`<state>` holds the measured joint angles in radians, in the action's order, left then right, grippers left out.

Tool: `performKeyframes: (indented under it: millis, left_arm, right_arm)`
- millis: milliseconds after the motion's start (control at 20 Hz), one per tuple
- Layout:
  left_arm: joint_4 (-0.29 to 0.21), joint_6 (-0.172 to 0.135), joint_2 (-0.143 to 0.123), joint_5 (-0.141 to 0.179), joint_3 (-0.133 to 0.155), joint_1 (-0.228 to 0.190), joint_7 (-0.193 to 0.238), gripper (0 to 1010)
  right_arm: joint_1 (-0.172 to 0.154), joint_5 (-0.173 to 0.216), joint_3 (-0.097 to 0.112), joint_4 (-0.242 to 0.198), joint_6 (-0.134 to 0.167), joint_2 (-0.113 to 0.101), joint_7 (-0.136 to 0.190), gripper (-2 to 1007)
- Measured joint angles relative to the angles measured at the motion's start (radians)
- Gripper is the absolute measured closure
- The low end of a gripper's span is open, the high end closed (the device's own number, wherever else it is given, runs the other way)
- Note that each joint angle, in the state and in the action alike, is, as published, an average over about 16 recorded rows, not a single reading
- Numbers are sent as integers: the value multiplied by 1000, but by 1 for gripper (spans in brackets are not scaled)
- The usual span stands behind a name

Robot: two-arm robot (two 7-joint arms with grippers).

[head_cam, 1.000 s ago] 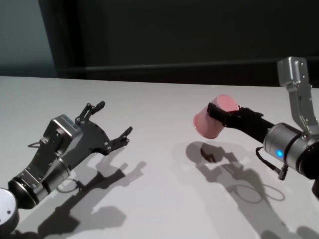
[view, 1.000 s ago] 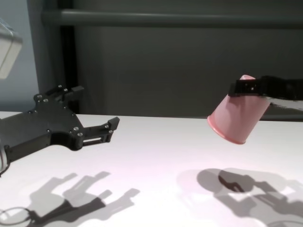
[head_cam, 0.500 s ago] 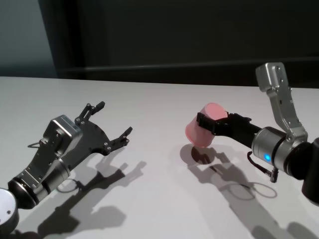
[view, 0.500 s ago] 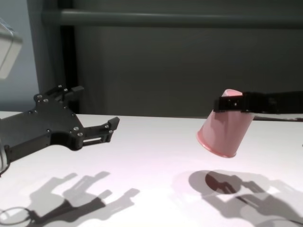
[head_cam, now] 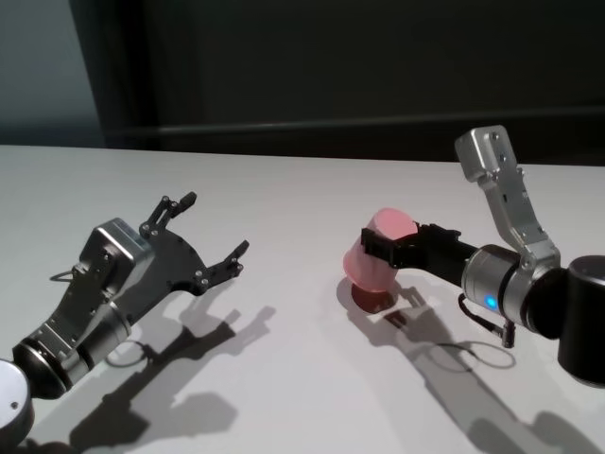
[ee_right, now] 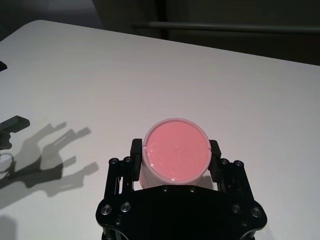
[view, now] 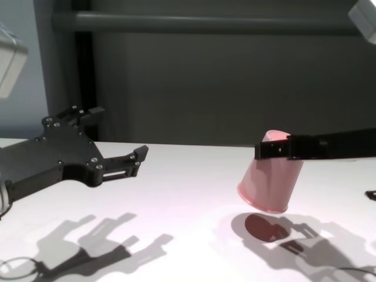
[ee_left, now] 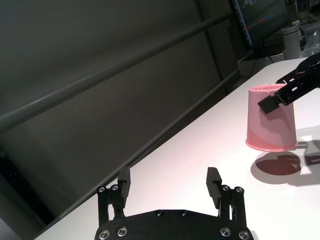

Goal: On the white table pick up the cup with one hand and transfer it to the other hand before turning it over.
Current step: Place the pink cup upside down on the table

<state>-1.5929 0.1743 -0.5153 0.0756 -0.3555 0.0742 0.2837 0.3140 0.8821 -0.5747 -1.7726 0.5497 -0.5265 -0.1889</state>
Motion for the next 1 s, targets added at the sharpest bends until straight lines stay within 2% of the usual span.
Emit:
performKeyframes:
  millis: [550, 750, 1000]
  left_arm:
    - [0, 0, 0, 0, 0, 0, 0, 9]
    - [0, 0, 0, 0, 0, 0, 0, 9]
    - [0, 0, 0, 0, 0, 0, 0, 9]
  right_arm:
    - [47, -75, -60, 50, 55, 18, 36, 254]
    - [54, -93, -70, 58, 70, 23, 43, 254]
    - [53, -106, -71, 64, 84, 27, 49, 254]
